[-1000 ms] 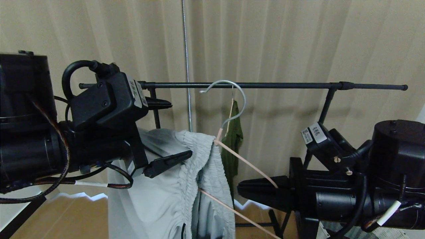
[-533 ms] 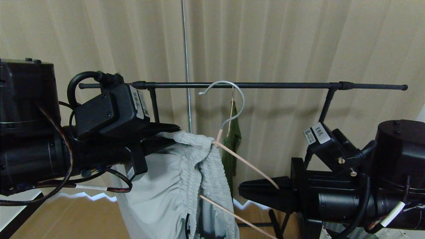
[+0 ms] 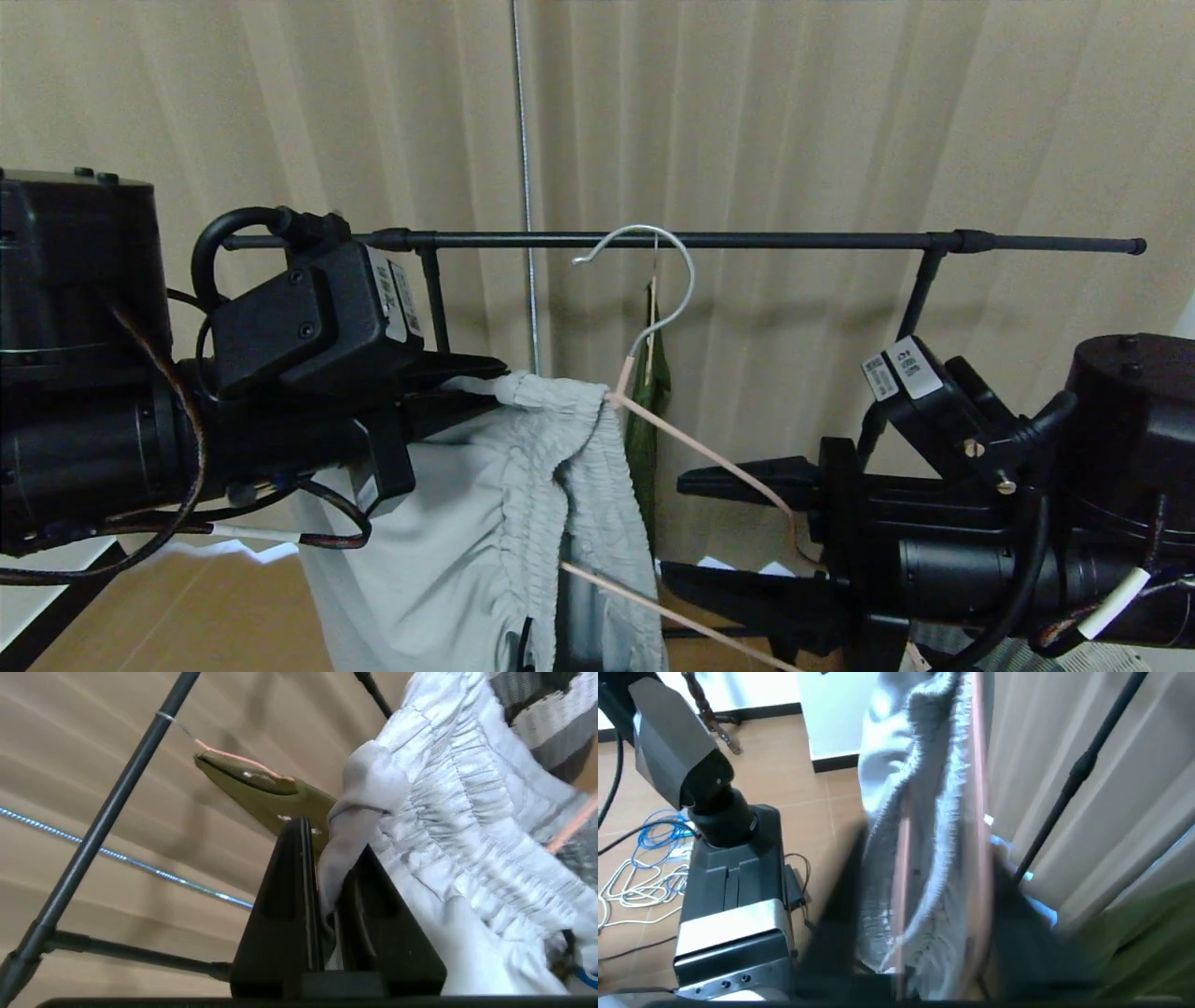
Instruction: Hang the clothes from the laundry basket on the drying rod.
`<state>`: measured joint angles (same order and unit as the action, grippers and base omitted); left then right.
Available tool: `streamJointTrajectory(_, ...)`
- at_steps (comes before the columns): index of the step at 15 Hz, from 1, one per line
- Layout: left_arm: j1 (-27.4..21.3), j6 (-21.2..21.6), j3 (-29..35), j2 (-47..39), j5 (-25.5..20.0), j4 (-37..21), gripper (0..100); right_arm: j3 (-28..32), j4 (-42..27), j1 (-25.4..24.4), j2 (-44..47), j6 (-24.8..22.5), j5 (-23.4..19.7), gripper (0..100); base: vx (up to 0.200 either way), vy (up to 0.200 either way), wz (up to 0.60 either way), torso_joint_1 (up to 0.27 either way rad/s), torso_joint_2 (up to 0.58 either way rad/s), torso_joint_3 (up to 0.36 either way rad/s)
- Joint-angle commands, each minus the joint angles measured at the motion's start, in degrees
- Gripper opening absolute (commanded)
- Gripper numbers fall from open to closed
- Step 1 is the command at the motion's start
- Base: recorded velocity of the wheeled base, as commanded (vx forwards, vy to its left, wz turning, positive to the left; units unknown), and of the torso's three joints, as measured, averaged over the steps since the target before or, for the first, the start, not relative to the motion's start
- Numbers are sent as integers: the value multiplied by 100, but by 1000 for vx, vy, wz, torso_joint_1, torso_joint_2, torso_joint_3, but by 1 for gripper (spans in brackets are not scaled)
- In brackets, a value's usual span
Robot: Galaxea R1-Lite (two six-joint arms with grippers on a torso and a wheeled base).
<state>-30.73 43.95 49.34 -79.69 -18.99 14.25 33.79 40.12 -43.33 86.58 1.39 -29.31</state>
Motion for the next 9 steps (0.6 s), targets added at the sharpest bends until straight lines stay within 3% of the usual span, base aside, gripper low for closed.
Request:
streamJointTrajectory(1, 15, 0, 6, 6, 185, 16, 0, -13, -22, 8, -36, -7, 13, 100, 0, 0, 0, 0, 0, 0)
streamJointTrajectory(3, 15, -9, -12, 24, 669, 8, 0, -4, 5, 96, -80, -271, 215, 100, 0, 0, 0, 0, 0, 0)
streamJointTrajectory(6, 15, -9, -214, 199, 1442, -10, 0, 22, 5, 553, -88, -1027, 558, 100, 0, 0, 0, 0, 0, 0)
streamJointTrajectory(8, 15, -9, -337, 340, 1724, -10, 0, -4, 5, 659, -150, -1088, 602, 100, 0, 0, 0, 0, 0, 0)
streamJointTrajectory(9, 15, -27, -469, 525, 2110, -19, 0, -22, -4, 720, -238, -1097, 725, 100, 0, 0, 0, 0, 0, 0)
